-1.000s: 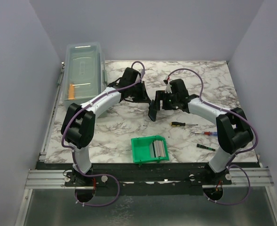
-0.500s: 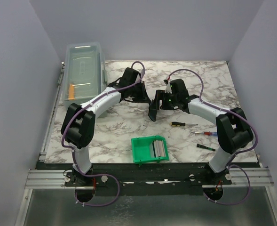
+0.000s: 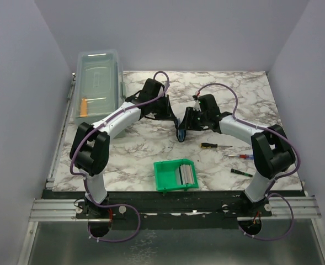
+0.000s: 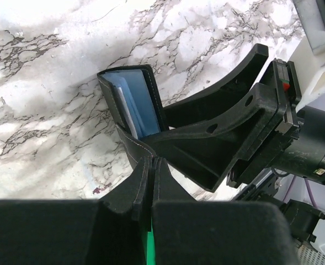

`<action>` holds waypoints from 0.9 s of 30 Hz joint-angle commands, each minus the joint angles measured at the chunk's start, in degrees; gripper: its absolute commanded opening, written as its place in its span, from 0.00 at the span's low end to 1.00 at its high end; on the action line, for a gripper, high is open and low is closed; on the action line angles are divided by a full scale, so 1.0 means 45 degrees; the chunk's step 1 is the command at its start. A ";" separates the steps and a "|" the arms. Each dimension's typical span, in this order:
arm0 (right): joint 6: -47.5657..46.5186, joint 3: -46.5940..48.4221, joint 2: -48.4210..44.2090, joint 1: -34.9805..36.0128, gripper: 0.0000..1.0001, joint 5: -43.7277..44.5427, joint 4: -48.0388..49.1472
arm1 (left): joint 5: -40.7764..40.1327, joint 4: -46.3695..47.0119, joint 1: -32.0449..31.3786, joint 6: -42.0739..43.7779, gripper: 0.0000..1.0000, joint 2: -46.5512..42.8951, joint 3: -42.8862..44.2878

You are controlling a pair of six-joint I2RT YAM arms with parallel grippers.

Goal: Put the credit cards into the card holder
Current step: Open the card holder at the center of the board.

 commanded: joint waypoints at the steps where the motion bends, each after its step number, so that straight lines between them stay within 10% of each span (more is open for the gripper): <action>1: 0.0231 -0.0363 -0.0346 0.0014 0.42 0.0586 -0.0109 | -0.0079 -0.0255 0.0169 0.0315 0.00 -0.0538 -0.0030; 14: -0.0054 -0.0227 0.0338 -0.0016 0.23 0.0329 0.0069 | -0.0916 -0.1466 0.0289 0.1163 0.02 -0.0113 -0.0056; 23: -0.0143 -0.0583 0.0244 -0.0021 0.15 -0.0020 0.0702 | -0.1818 -0.1700 0.0250 0.1124 0.70 0.0669 0.0358; 27: -0.0084 -0.0872 0.0167 -0.0137 0.14 -0.0237 0.1079 | -0.1857 -0.1621 0.0105 0.0894 0.75 0.1101 0.0734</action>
